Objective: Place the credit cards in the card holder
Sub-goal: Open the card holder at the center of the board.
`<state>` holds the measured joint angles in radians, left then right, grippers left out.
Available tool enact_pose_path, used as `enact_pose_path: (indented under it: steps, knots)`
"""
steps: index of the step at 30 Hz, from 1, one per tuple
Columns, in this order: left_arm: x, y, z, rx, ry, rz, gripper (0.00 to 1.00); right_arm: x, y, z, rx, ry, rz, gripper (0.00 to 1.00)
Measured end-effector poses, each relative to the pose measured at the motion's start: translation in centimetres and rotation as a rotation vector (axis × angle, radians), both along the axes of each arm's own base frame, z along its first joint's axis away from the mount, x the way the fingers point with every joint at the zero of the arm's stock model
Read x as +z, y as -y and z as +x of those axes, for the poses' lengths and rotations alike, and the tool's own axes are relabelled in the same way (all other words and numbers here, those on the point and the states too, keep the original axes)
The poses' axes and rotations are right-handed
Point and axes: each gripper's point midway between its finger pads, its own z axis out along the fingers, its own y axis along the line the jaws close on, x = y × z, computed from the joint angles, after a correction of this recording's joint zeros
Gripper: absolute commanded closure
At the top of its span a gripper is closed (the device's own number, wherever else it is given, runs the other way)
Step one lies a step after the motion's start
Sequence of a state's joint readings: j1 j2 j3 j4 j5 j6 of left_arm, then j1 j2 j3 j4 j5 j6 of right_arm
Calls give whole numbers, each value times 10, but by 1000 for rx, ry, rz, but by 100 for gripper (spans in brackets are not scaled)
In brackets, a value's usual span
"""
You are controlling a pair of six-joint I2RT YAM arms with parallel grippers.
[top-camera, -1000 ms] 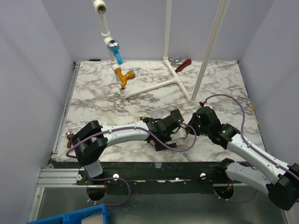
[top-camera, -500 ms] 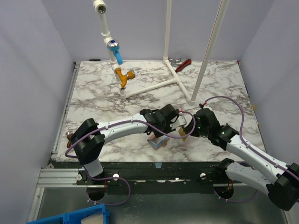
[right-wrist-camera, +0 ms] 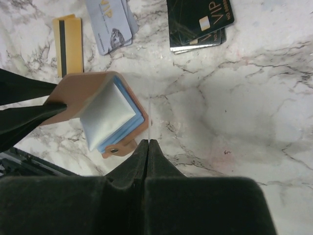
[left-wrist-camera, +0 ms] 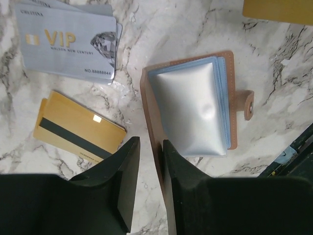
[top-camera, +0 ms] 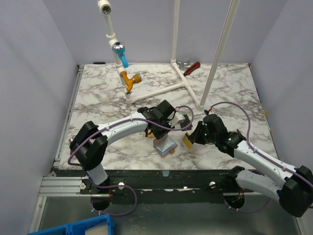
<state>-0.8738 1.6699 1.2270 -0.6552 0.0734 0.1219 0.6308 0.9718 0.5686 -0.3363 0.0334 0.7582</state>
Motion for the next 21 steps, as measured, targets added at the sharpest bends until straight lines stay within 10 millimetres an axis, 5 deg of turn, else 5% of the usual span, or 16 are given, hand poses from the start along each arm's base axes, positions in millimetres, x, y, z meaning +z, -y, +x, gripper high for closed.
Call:
enact_pose_path:
  steps: [4,11,21]
  knots:
    - [-15,-13,-7,23,-66,11,78,-5,-8,-4,41,-27,20,99]
    - [-16,-25,-2,112,-184,-69,79,16,-32,1,118,-6,109,99]
    - [-12,-13,-19,203,-461,-281,83,33,-66,-12,272,-2,219,99]
